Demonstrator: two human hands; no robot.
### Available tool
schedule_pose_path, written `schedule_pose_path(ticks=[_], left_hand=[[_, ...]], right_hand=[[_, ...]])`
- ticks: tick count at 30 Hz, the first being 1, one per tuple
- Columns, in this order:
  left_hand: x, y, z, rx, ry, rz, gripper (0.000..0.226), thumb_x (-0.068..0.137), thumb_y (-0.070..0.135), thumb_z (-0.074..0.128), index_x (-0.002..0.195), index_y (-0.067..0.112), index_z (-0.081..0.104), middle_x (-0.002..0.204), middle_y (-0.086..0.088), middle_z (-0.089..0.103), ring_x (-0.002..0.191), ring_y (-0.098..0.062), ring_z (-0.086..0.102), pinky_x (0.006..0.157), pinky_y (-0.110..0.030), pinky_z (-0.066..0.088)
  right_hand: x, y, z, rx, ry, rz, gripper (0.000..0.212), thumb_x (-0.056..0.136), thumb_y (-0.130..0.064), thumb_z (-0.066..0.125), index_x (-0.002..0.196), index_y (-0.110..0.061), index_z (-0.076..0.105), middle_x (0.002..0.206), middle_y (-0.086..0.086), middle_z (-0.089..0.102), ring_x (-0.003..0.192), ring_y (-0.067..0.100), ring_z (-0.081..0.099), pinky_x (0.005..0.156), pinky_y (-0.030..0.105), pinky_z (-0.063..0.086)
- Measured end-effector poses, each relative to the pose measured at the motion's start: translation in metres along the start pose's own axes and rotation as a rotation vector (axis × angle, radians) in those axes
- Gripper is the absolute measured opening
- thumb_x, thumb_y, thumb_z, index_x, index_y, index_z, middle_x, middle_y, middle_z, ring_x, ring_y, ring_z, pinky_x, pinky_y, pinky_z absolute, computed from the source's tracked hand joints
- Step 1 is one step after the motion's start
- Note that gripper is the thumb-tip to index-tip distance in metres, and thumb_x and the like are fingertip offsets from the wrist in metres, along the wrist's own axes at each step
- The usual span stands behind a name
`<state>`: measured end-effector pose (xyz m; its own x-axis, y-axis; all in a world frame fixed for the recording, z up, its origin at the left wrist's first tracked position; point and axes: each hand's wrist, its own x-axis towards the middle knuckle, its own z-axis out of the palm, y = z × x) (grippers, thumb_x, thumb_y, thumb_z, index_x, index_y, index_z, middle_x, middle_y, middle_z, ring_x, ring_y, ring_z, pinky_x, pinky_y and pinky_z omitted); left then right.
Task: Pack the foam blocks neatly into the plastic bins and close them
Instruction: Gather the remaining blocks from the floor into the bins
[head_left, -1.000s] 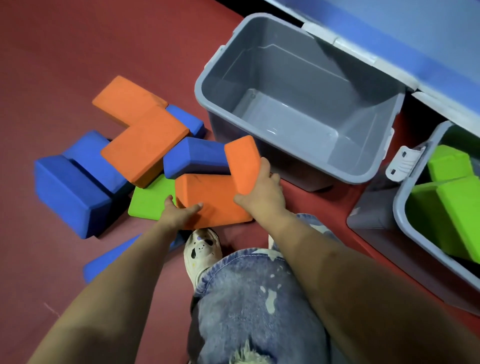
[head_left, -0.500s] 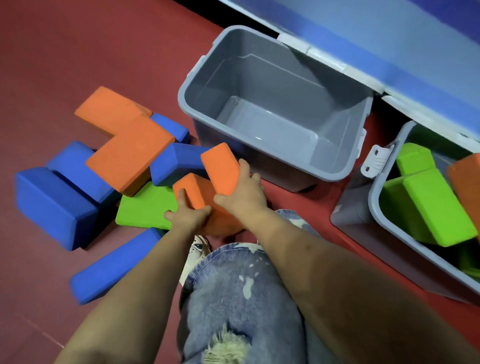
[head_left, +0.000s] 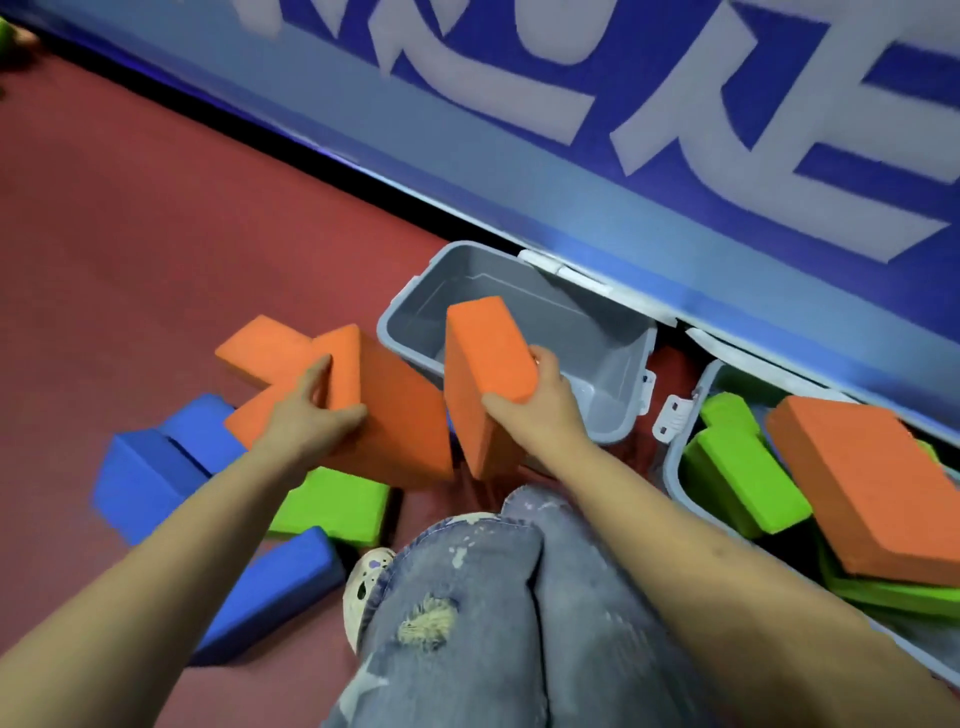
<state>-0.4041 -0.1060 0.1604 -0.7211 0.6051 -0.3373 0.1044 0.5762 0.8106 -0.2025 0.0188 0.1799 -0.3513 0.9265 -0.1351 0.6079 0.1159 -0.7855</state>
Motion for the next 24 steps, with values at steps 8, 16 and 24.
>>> schedule_pose_path(ticks=[8, 16, 24], left_hand=[[-0.012, 0.118, 0.039, -0.170, -0.009, 0.217, 0.097, 0.062, 0.039, 0.080, 0.144, 0.048, 0.028, 0.139, -0.010, 0.045, 0.116, -0.029, 0.054, 0.098, -0.045, 0.048], [0.008, 0.141, 0.125, -0.188, -0.144, 0.224, 0.075, 0.086, 0.035, 0.065, 0.148, 0.042, 0.023, 0.149, -0.006, 0.025, 0.117, -0.026, 0.047, 0.095, -0.038, 0.045], [0.026, 0.064, 0.100, -0.116, -0.047, 0.076, 0.074, 0.079, 0.036, 0.068, 0.145, 0.026, 0.035, 0.137, -0.017, 0.043, 0.121, -0.031, 0.049, 0.102, -0.041, 0.042]], right_hand=[[0.024, -0.006, -0.080, 0.094, 0.271, -0.122, 0.083, 0.073, -0.031, 0.074, 0.142, -0.026, 0.029, 0.133, 0.007, 0.041, 0.112, 0.021, 0.049, 0.086, 0.031, 0.042], [0.071, 0.028, -0.100, -0.120, -0.035, -0.060, 0.091, 0.077, -0.037, 0.075, 0.149, -0.023, 0.022, 0.151, 0.010, 0.025, 0.136, 0.024, 0.035, 0.110, 0.037, 0.033], [0.054, 0.031, -0.037, -0.183, -0.198, 0.000, 0.082, 0.079, -0.045, 0.070, 0.146, -0.020, 0.030, 0.145, 0.012, 0.038, 0.128, 0.024, 0.045, 0.105, 0.030, 0.037]])
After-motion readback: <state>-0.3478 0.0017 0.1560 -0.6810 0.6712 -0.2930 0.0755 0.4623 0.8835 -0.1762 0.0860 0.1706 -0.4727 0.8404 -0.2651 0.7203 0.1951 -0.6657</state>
